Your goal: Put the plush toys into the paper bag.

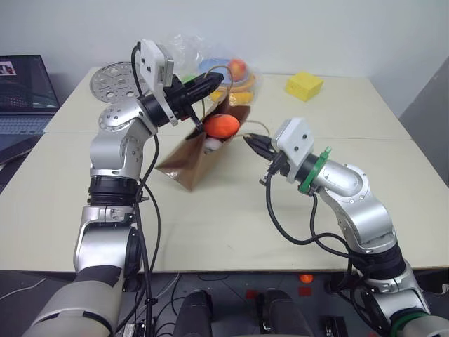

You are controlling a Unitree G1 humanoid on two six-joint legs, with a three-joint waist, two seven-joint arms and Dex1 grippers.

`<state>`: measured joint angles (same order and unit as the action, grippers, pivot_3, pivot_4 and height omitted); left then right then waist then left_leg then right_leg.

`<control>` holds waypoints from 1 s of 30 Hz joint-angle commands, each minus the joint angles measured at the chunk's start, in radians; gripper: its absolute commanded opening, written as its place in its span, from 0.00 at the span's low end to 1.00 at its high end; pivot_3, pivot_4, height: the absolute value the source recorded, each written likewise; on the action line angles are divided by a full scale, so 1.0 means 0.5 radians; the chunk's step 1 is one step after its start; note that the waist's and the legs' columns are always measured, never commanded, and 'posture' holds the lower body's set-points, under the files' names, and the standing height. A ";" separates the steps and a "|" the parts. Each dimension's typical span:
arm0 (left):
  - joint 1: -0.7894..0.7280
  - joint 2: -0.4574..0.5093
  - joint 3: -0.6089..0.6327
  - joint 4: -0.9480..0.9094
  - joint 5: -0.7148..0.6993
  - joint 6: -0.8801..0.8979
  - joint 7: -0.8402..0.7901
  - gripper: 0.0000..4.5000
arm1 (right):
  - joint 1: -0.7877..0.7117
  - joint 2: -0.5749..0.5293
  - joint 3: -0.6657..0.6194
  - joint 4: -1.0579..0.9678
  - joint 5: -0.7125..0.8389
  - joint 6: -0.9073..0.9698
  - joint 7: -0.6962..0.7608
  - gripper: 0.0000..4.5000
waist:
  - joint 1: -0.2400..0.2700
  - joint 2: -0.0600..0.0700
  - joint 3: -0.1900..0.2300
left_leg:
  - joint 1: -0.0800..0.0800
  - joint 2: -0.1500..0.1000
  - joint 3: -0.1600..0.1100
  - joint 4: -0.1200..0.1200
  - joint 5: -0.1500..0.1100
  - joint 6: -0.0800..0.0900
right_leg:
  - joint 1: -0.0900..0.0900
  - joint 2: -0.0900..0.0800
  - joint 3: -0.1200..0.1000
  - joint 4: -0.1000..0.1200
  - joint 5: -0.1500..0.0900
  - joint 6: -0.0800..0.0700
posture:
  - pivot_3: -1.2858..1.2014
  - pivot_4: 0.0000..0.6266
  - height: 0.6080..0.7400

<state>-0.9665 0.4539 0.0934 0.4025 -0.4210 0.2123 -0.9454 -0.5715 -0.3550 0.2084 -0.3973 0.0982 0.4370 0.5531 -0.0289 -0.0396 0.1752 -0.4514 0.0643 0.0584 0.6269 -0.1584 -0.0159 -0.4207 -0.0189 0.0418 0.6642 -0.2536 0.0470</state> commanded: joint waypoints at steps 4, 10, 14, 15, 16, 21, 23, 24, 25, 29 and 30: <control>0.113 0.112 0.110 -0.095 -0.005 -0.002 0.024 0.00 | -0.115 0.113 0.111 0.068 -0.083 -0.191 -0.028 0.00 | -0.009 0.000 0.000 | 0.000 0.000 0.001 -0.001 0.000 0.000 | -0.001 0.000 0.001 0.000 0.000 0.000 | 0.52 0.24 1.00; 0.342 0.245 0.157 -0.315 -0.002 0.075 0.095 0.00 | -0.215 0.279 0.234 0.345 -0.096 -0.244 0.017 0.00 | -0.005 0.000 0.000 | 0.001 0.002 0.000 0.001 0.000 0.000 | -0.001 0.000 0.000 0.003 0.000 -0.001 | 0.52 0.24 1.00; 0.490 0.307 0.233 -0.497 -0.033 0.166 0.199 0.00 | -0.288 0.320 0.260 0.501 -0.105 -0.348 0.064 0.00 | 0.005 0.000 0.000 | 0.000 0.000 0.002 0.001 0.000 0.000 | 0.000 -0.003 0.001 0.000 0.000 -0.001 | 0.52 0.24 1.00; 0.528 0.316 0.264 -0.553 -0.062 0.211 0.229 0.00 | -0.296 0.321 0.261 0.526 -0.098 -0.366 0.088 0.00 | 0.008 0.000 0.000 | 0.000 0.000 0.002 0.001 0.000 0.000 | 0.001 -0.003 0.001 0.000 0.000 -0.001 | 0.52 0.24 1.00; 0.576 0.327 0.286 -0.622 -0.076 0.249 0.255 0.00 | -0.299 0.318 0.257 0.545 -0.090 -0.388 0.110 0.00 | 0.007 0.000 0.000 | 0.000 0.000 0.002 0.001 0.000 0.000 | 0.001 -0.003 0.000 0.000 0.000 -0.001 | 0.52 0.24 1.00; 0.836 0.368 0.409 -1.030 -0.254 0.478 0.323 0.19 | -0.267 0.257 0.179 0.532 -0.002 -0.404 0.234 0.19 | 0.001 0.000 0.000 | 0.000 0.001 0.002 0.001 0.000 0.000 | 0.000 -0.004 0.000 0.001 0.000 -0.002 | 0.52 0.24 1.00; 0.977 0.410 0.514 -1.244 -0.320 0.598 0.413 0.33 | -0.253 0.195 0.118 0.480 0.070 -0.373 0.303 0.36 | -0.001 0.000 0.000 | 0.000 0.002 0.002 0.000 0.000 -0.001 | 0.000 -0.004 0.000 0.001 0.000 -0.002 | 0.52 0.24 1.00; 1.017 0.424 0.552 -1.310 -0.351 0.642 0.449 0.40 | -0.254 0.177 0.101 0.467 0.098 -0.357 0.326 0.44 | -0.002 0.000 0.000 | 0.000 0.002 0.001 -0.001 0.000 -0.001 | 0.000 -0.004 -0.001 0.001 -0.001 -0.003 | 0.52 0.24 1.00; 1.082 0.453 0.591 -1.422 -0.392 0.701 0.473 0.46 | -0.258 0.149 0.081 0.445 0.136 -0.326 0.363 0.51 | -0.002 0.000 0.000 | 0.000 0.003 0.001 -0.001 0.000 -0.001 | -0.001 -0.004 -0.001 0.001 -0.001 -0.003 | 0.52 0.24 1.00; 1.292 0.489 0.697 -1.791 -0.530 0.863 0.618 0.74 | -0.318 0.052 0.031 0.404 0.247 -0.276 0.515 0.84 | 0.000 0.000 0.000 | 0.002 0.002 0.001 -0.002 0.000 -0.001 | 0.000 -0.005 -0.001 0.001 -0.002 -0.006 | 0.52 0.24 1.00; 1.369 0.491 0.734 -1.880 -0.567 0.897 0.644 0.81 | -0.342 0.029 0.008 0.392 0.289 -0.251 0.552 0.91 | 0.000 0.000 0.000 | 0.003 0.003 0.002 -0.002 0.000 -0.001 | 0.000 -0.005 0.000 0.001 -0.003 -0.007 | 0.52 0.24 1.00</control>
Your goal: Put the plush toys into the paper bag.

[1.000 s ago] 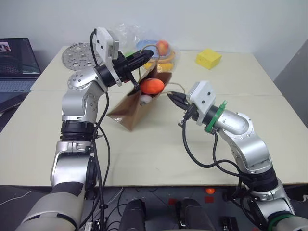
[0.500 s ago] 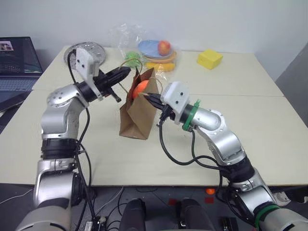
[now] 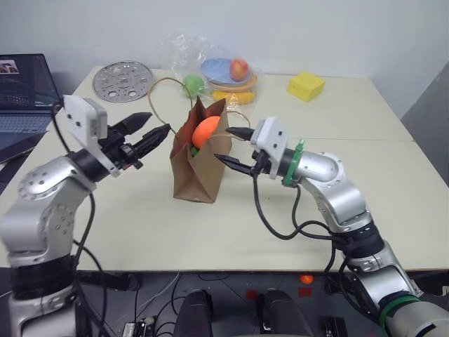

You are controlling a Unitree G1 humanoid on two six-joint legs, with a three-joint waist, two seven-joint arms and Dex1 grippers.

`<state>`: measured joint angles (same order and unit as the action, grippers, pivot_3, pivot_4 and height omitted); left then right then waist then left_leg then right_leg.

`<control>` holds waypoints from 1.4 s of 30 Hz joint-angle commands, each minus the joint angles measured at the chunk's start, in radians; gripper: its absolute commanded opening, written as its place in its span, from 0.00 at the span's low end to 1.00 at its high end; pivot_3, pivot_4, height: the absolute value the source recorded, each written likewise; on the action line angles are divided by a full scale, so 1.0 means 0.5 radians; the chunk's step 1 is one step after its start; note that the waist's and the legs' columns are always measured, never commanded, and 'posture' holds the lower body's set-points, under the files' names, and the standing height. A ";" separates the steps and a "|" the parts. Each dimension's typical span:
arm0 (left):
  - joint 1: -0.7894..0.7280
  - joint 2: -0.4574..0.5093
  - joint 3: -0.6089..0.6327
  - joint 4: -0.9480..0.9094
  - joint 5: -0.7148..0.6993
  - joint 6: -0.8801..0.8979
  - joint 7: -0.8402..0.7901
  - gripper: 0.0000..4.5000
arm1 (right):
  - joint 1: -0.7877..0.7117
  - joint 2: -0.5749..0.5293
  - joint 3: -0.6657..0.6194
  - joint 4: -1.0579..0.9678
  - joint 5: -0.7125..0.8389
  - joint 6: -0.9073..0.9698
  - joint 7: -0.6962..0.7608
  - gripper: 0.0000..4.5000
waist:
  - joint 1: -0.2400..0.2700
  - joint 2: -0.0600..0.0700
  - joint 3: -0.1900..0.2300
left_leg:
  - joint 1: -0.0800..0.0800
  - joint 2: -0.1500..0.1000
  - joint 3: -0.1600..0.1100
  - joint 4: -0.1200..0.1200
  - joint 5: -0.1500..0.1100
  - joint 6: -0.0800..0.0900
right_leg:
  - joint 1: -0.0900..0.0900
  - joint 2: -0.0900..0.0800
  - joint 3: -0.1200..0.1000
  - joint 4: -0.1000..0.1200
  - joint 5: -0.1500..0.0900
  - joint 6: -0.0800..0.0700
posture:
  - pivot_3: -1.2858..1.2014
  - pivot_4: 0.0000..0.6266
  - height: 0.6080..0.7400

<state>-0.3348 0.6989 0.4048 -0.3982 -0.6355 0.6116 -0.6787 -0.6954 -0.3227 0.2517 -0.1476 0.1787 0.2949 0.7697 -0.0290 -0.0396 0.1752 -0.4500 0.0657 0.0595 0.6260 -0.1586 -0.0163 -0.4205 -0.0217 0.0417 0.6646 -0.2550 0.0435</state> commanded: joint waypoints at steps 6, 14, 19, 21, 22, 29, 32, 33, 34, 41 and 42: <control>0.804 -0.160 0.189 -0.620 -0.073 0.017 0.216 0.99 | -0.123 -0.300 -0.252 -0.231 0.524 0.422 0.392 1.00 | -0.002 0.000 0.000 | 0.004 0.002 0.002 -0.003 -0.001 0.000 | 0.001 -0.012 0.003 -0.003 -0.003 -0.008 | 0.52 0.24 1.00; 0.952 -0.527 -0.220 -0.665 0.257 -0.262 0.495 0.99 | -0.220 -0.391 -0.653 -0.440 1.164 1.215 0.062 1.00 | 0.007 -0.002 -0.001 | 0.002 0.000 0.004 -0.003 -0.008 -0.013 | 0.000 -0.037 0.001 -0.008 -0.003 -0.023 | 0.52 0.24 1.00; 0.773 -0.620 -0.448 -0.488 0.425 -0.371 0.561 0.99 | -0.087 -0.468 -0.627 -0.585 1.167 1.273 -0.014 1.00 | 0.004 -0.002 -0.002 | 0.001 -0.003 0.007 -0.003 -0.008 -0.012 | 0.000 -0.039 0.003 -0.018 0.000 -0.028 | 0.52 0.24 1.00; 0.700 -0.649 -0.507 -0.415 0.463 -0.407 0.570 0.99 | -0.070 -0.453 -0.634 -0.619 1.188 1.302 -0.070 1.00 | 0.002 -0.002 -0.001 | -0.003 -0.002 0.008 -0.003 -0.008 -0.011 | 0.000 -0.038 0.003 -0.018 0.001 -0.028 | 0.52 0.24 1.00; 0.660 -0.671 -0.546 -0.373 0.474 -0.426 0.567 0.99 | -0.051 -0.457 -0.628 -0.641 1.181 1.304 -0.090 1.00 | 0.001 -0.002 -0.002 | -0.004 -0.002 0.008 -0.003 -0.007 -0.010 | -0.001 -0.035 0.004 -0.017 0.001 -0.027 | 0.52 0.24 1.00; 0.473 -0.775 -0.671 -0.133 0.656 -0.596 0.643 0.99 | 0.049 -0.526 -0.645 -0.747 1.166 1.323 -0.191 1.00 | 0.003 -0.002 -0.001 | -0.004 -0.005 0.009 -0.005 -0.002 0.003 | -0.001 -0.023 0.002 -0.016 -0.005 -0.013 | 0.52 0.24 1.00; 0.483 -0.799 -0.666 -0.101 0.661 -0.617 0.649 0.91 | 0.076 -0.546 -0.668 -0.769 1.189 1.334 -0.234 1.00 | 0.002 -0.002 -0.002 | -0.004 -0.005 0.009 -0.005 -0.002 0.003 | 0.000 -0.020 0.001 -0.016 -0.005 -0.012 | 0.52 0.24 1.00; 0.494 -0.797 -0.661 -0.099 0.676 -0.621 0.659 0.87 | 0.086 -0.553 -0.674 -0.777 1.192 1.334 -0.243 1.00 | 0.001 -0.002 -0.002 | -0.004 -0.005 0.009 -0.004 -0.002 0.003 | 0.000 -0.019 0.002 -0.016 -0.005 -0.012 | 0.52 0.24 1.00; 0.508 -0.791 -0.655 -0.101 0.676 -0.628 0.650 0.81 | 0.094 -0.556 -0.678 -0.784 1.193 1.333 -0.253 1.00 | 0.001 -0.002 -0.001 | -0.004 -0.005 0.009 -0.004 -0.002 0.003 | 0.000 -0.019 0.002 -0.015 -0.005 -0.012 | 0.52 0.24 1.00; 0.559 -0.765 -0.615 -0.032 0.707 -0.672 0.633 0.32 | 0.142 -0.573 -0.673 -0.803 1.196 1.306 -0.298 1.00 | 0.002 -0.002 -0.002 | -0.004 -0.003 0.007 -0.004 -0.002 0.003 | 0.000 -0.020 0.003 -0.015 -0.004 -0.012 | 0.52 0.24 1.00; 0.541 -0.763 -0.600 0.008 0.706 -0.680 0.631 0.25 | 0.161 -0.577 -0.670 -0.805 1.187 1.297 -0.301 1.00 | 0.002 -0.002 -0.002 | -0.004 -0.003 0.007 -0.004 -0.002 0.003 | 0.000 -0.020 0.003 -0.015 -0.005 -0.012 | 0.52 0.24 1.00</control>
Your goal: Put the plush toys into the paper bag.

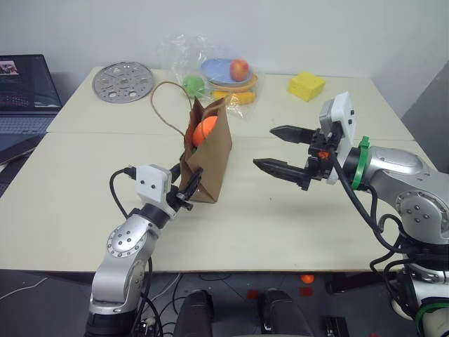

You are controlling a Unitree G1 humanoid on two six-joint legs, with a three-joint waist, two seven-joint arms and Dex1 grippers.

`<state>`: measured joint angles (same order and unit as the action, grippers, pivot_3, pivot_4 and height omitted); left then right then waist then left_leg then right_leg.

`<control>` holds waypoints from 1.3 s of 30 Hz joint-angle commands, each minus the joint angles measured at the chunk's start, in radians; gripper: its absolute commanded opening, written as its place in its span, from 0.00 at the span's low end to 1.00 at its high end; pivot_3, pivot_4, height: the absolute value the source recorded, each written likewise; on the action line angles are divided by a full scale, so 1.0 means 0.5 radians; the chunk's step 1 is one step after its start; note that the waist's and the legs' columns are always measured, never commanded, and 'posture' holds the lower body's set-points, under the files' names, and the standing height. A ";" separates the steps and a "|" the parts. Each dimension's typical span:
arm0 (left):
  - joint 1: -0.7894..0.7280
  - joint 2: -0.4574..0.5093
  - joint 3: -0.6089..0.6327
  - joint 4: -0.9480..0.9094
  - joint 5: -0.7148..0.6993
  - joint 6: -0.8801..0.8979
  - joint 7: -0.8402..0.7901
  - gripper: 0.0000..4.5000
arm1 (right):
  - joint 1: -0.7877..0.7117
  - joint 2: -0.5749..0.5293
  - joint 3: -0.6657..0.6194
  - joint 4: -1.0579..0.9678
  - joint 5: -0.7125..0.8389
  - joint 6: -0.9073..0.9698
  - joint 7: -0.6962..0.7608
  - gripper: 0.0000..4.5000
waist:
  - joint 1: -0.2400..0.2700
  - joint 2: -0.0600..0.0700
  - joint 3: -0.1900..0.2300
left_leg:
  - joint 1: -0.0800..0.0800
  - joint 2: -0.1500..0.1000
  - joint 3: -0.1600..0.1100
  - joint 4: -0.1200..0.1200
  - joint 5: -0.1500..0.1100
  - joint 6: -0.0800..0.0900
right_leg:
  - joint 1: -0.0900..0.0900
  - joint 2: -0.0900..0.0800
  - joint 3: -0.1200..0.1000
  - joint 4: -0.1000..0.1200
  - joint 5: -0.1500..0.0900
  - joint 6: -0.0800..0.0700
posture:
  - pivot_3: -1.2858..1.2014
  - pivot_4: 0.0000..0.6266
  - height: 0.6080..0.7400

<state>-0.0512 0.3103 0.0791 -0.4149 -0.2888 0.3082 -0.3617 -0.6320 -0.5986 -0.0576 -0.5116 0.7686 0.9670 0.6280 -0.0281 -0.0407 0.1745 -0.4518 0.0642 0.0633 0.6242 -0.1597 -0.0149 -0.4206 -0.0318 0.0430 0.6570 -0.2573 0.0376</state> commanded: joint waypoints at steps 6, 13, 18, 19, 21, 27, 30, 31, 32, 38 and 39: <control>-0.114 0.016 0.053 0.179 0.026 -0.122 -0.014 0.01 | 0.058 -0.034 -0.042 -0.075 -0.023 -0.081 -0.033 1.00 | 0.001 0.000 0.000 | 0.000 0.000 0.000 0.000 0.000 0.000 | 0.000 -0.002 -0.001 0.000 0.000 0.000 | 0.52 0.24 1.00; -0.311 0.146 0.101 0.262 -0.120 -0.041 -0.212 0.01 | 0.104 -0.071 -0.094 -0.089 0.010 -0.066 -0.055 1.00 | 0.004 0.000 0.000 | 0.000 0.000 0.000 -0.001 0.000 0.000 | 0.000 -0.003 -0.001 0.000 0.000 0.000 | 0.52 0.24 1.00; -0.782 0.407 0.175 0.466 -0.568 0.236 -0.758 0.01 | 0.102 -0.310 -0.392 -0.018 0.201 0.094 0.009 1.00 | 0.015 0.001 0.002 | -0.002 0.000 0.001 0.000 0.000 0.000 | 0.000 -0.003 -0.003 -0.001 0.000 0.000 | 0.52 0.24 1.00; -0.917 0.457 0.153 0.572 -0.636 0.278 -0.931 0.01 | 0.101 -0.426 -0.500 0.007 0.269 0.151 0.061 1.00 | 0.024 0.001 0.002 | -0.004 -0.001 0.002 0.000 0.000 0.000 | 0.000 -0.005 -0.004 -0.001 0.000 0.000 | 0.52 0.24 1.00; -1.130 0.509 0.071 0.782 -0.692 0.313 -1.241 0.01 | 0.091 -0.621 -0.664 0.059 0.404 0.266 0.124 1.00 | 0.032 0.002 0.002 | -0.004 -0.003 0.006 0.001 0.000 0.001 | 0.001 -0.006 -0.004 -0.008 0.000 0.000 | 0.52 0.24 1.00; -1.714 0.408 -0.251 1.688 -0.463 0.025 -2.018 0.01 | 0.132 -0.974 -0.956 0.192 0.598 0.470 0.126 1.00 | 0.051 0.001 0.002 | -0.005 -0.006 0.016 -0.002 -0.009 0.011 | 0.004 -0.003 -0.003 -0.024 0.000 0.001 | 0.52 0.24 1.00; -1.853 0.350 -0.287 2.073 -0.308 -0.212 -2.123 0.01 | 0.229 -0.964 -1.046 0.132 0.634 0.497 0.034 1.00 | 0.047 0.001 0.002 | -0.008 -0.004 0.017 -0.002 -0.011 0.013 | 0.001 0.002 0.000 -0.023 0.001 0.003 | 0.52 0.24 1.00; -1.877 0.346 -0.283 2.174 -0.270 -0.273 -2.145 0.01 | 0.268 -0.950 -1.087 0.100 0.668 0.518 -0.003 1.00 | 0.045 0.001 0.002 | -0.008 -0.004 0.017 -0.002 -0.012 0.013 | 0.001 0.004 0.000 -0.023 0.006 0.013 | 0.52 0.24 1.00; -1.877 0.348 -0.272 2.251 -0.235 -0.338 -2.151 0.01 | 0.326 -0.932 -1.134 0.043 0.706 0.539 -0.044 1.00 | 0.044 0.002 0.002 | -0.008 -0.002 0.015 -0.002 -0.012 0.013 | 0.001 0.006 -0.001 -0.022 0.005 0.014 | 0.52 0.24 1.00; -1.875 0.358 -0.194 2.451 -0.121 -0.601 -2.078 0.01 | 0.447 -0.869 -1.206 -0.077 0.867 0.523 -0.246 1.00 | 0.047 0.003 0.001 | -0.008 0.000 0.009 0.000 -0.012 0.014 | 0.002 0.010 -0.003 -0.018 0.005 0.017 | 0.52 0.24 1.00; -1.870 0.385 -0.148 2.448 -0.119 -0.612 -2.017 0.01 | 0.461 -0.861 -1.186 -0.088 0.862 0.503 -0.258 1.00 | 0.049 0.003 0.001 | -0.008 0.000 0.009 0.002 -0.012 0.014 | 0.002 0.010 -0.002 -0.018 0.004 0.016 | 0.52 0.24 1.00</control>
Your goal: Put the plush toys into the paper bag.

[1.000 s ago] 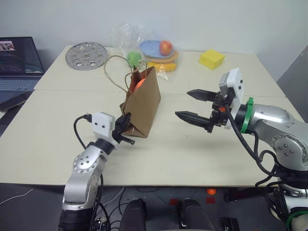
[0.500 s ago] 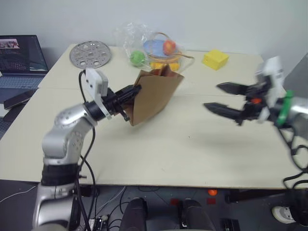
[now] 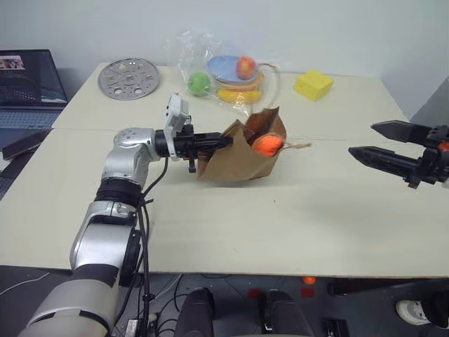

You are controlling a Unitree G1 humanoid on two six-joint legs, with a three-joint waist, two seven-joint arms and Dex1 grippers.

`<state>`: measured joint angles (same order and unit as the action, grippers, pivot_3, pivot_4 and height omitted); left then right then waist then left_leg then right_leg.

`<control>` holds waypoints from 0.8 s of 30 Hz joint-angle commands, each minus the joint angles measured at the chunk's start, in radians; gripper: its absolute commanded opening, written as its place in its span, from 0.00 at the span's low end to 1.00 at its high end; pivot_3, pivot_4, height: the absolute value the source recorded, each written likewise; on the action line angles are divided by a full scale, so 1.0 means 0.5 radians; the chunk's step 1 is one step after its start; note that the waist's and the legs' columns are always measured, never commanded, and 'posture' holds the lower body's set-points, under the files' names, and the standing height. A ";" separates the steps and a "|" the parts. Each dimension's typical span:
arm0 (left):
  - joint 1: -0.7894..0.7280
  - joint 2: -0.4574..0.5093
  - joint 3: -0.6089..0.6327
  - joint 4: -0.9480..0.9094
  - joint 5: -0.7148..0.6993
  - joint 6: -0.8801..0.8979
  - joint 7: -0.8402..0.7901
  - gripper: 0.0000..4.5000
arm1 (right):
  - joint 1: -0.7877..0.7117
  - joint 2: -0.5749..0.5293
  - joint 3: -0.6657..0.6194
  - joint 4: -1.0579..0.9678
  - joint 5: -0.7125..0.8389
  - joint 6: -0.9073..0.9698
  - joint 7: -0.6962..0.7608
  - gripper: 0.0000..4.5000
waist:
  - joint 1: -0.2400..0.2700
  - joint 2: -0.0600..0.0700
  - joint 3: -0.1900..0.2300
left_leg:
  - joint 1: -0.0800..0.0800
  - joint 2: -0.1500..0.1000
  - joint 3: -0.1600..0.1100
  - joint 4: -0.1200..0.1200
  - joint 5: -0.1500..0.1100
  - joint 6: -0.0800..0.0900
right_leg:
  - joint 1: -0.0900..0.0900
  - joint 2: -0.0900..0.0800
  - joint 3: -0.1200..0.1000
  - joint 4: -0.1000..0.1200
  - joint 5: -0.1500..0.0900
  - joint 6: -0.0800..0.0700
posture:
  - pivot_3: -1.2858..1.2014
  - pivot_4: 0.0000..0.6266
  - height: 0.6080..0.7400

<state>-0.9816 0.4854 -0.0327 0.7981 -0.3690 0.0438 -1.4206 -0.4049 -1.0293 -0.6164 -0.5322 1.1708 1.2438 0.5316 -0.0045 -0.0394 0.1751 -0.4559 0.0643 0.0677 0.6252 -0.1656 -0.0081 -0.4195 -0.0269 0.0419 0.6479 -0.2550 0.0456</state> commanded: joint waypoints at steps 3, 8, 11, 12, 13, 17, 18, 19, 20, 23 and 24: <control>0.088 0.122 0.175 -0.119 0.011 -0.012 0.193 0.01 | 0.027 0.017 -0.018 -0.057 0.056 -0.101 -0.092 1.00 | 0.001 0.000 0.000 | -0.001 0.000 -0.002 0.004 0.000 0.000 | 0.001 -0.004 0.003 -0.002 0.000 -0.001 | 0.52 0.24 1.00; 0.465 0.190 0.270 -0.590 -0.051 0.199 0.339 0.01 | -0.012 0.048 0.122 0.002 0.015 -0.216 -0.080 1.00 | -0.031 0.001 0.000 | -0.001 0.000 -0.002 0.004 0.000 0.000 | 0.000 -0.012 0.005 -0.001 0.006 0.010 | 0.52 0.24 1.00; 0.694 0.149 0.284 -0.889 -0.046 0.246 0.509 0.01 | -0.086 0.077 0.295 0.089 -0.088 -0.327 -0.016 1.00 | -0.040 0.001 0.000 | -0.001 0.000 -0.003 0.004 0.000 0.000 | 0.000 -0.013 0.004 -0.001 0.006 0.010 | 0.52 0.24 1.00; 0.724 0.131 0.293 -0.949 -0.058 0.274 0.562 0.01 | -0.107 0.087 0.343 0.107 -0.117 -0.359 0.001 1.00 | -0.036 0.001 0.000 | -0.001 0.000 -0.003 0.004 0.000 0.000 | 0.001 -0.014 0.004 -0.001 0.006 0.010 | 0.52 0.24 1.00; 0.741 0.121 0.302 -0.988 -0.069 0.299 0.596 0.01 | -0.120 0.093 0.373 0.116 -0.136 -0.380 0.011 1.00 | -0.032 0.001 0.000 | -0.001 0.000 -0.004 0.005 0.001 0.000 | 0.001 -0.014 0.003 0.000 0.006 0.010 | 0.52 0.24 1.00; 0.740 0.105 0.291 -1.024 -0.074 0.320 0.636 0.20 | -0.169 0.136 0.465 0.153 -0.177 -0.437 0.039 1.00 | -0.024 0.001 0.000 | -0.001 0.000 -0.001 0.006 0.002 0.002 | 0.001 -0.015 0.004 -0.001 0.004 0.006 | 0.52 0.24 1.00; 0.739 0.111 0.277 -1.024 -0.062 0.305 0.628 0.27 | -0.173 0.136 0.477 0.158 -0.186 -0.445 0.046 1.00 | -0.025 0.001 0.000 | -0.001 -0.001 -0.001 0.006 0.002 0.002 | 0.001 -0.015 0.005 -0.001 0.004 0.007 | 0.52 0.24 1.00; 0.737 0.116 0.266 -1.021 -0.054 0.291 0.619 0.34 | -0.178 0.139 0.487 0.160 -0.194 -0.450 0.049 1.00 | -0.025 0.001 0.000 | -0.001 -0.001 0.000 0.006 0.002 0.002 | 0.001 -0.015 0.006 -0.001 0.004 0.007 | 0.52 0.24 1.00; 0.736 0.116 0.261 -1.020 -0.052 0.288 0.618 0.40 | -0.181 0.137 0.492 0.164 -0.202 -0.454 0.053 1.00 | -0.025 0.001 0.000 | -0.001 -0.001 0.000 0.006 0.002 0.002 | 0.001 -0.015 0.006 -0.001 0.005 0.007 | 0.52 0.24 1.00; 0.736 0.059 0.223 -0.993 -0.016 0.227 0.660 0.61 | -0.192 0.139 0.509 0.179 -0.230 -0.477 0.061 1.00 | -0.023 0.001 0.000 | -0.001 -0.002 0.003 0.006 0.002 0.002 | 0.001 -0.015 0.005 -0.001 0.006 0.010 | 0.52 0.24 1.00; 0.737 0.038 0.212 -0.982 -0.002 0.203 0.677 0.68 | -0.195 0.142 0.513 0.181 -0.236 -0.483 0.060 1.00 | -0.019 0.001 0.000 | -0.001 -0.002 0.004 0.005 0.002 0.002 | 0.001 -0.015 0.004 -0.001 0.007 0.011 | 0.52 0.24 1.00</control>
<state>-0.5981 0.5168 0.0827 0.3209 -0.3762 0.1755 -1.0954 -0.4848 -0.9578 -0.3490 -0.4321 1.0600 1.0283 0.5530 -0.0143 -0.0391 0.1749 -0.4563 0.0633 0.0702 0.6280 -0.1647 -0.0071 -0.4190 -0.0343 0.0439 0.6475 -0.2516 0.0512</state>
